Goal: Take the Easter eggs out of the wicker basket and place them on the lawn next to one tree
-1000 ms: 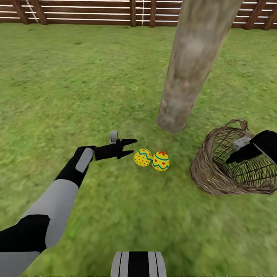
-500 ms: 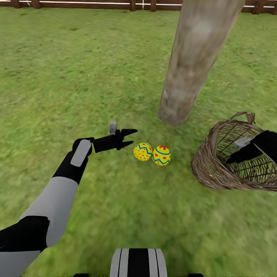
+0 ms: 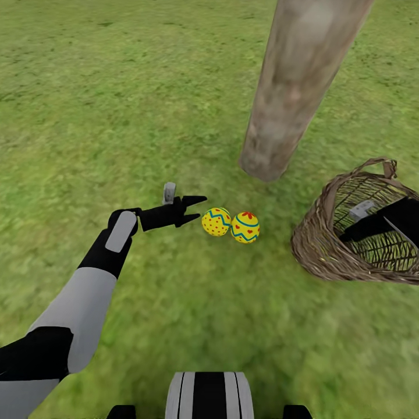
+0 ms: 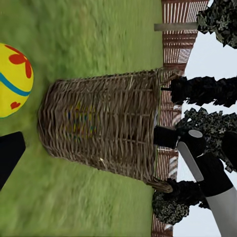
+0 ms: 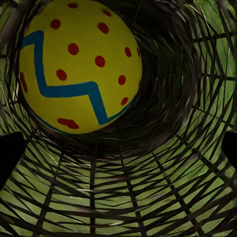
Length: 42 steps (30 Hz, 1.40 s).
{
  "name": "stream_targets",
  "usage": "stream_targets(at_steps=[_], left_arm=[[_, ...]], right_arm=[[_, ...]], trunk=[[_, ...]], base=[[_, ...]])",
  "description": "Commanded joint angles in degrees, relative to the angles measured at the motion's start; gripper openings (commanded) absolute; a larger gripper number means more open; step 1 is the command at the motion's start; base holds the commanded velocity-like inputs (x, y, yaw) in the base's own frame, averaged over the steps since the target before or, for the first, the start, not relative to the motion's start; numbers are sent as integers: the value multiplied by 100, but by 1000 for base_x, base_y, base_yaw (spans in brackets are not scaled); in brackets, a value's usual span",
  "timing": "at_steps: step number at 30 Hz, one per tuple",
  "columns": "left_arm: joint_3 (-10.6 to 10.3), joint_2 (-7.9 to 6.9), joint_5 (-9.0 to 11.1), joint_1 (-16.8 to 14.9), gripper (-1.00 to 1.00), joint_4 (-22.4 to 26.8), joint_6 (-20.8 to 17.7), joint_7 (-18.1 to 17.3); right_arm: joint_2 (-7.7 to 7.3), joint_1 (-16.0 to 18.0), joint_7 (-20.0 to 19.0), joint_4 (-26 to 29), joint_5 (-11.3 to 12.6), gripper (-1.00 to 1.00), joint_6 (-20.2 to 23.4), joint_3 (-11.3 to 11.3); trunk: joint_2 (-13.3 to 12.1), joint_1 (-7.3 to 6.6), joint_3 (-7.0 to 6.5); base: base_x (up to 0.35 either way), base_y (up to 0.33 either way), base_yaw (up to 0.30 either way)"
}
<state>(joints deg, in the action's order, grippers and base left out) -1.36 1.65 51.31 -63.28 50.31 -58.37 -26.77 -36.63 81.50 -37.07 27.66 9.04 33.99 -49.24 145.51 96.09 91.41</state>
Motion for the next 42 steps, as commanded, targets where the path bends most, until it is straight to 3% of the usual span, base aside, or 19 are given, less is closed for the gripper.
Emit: stream_targets(at_steps=[1,8,23,26,27,30,42], left_arm=[[5,6,-34,-4,100,-3,-12,-38],[5,19,-26,-6,100,-3,-9,-38],[-13,29,-20,-5,100,-3,-7,-55],[-13,28,-18,-6,100,-3,-7,-57],[-13,25,-17,-6,100,-3,-7,-62],[-13,24,-16,-5,100,-3,-11,-64],[-25,38,-24,-6,100,-9,-11,-65]], right_arm=[[-10,7,14,12,57,100,-15,-36],[-7,7,21,22,55,100,-155,-26],[-36,7,1,4,72,100,-955,8],[-42,7,-9,3,173,100,-993,4],[-46,7,-23,3,377,100,-1007,6],[-53,7,-34,3,650,100,-1019,10],[-46,7,-366,-2,732,100,-977,3]], trunk=[[2,-1,4],[2,-1,4],[2,-1,4],[2,-1,4],[2,-1,4],[2,-1,4],[2,-1,4]], base=[[0,0,0],[0,0,0],[0,0,0],[0,0,0],[0,0,0],[0,0,0],[0,0,0]])
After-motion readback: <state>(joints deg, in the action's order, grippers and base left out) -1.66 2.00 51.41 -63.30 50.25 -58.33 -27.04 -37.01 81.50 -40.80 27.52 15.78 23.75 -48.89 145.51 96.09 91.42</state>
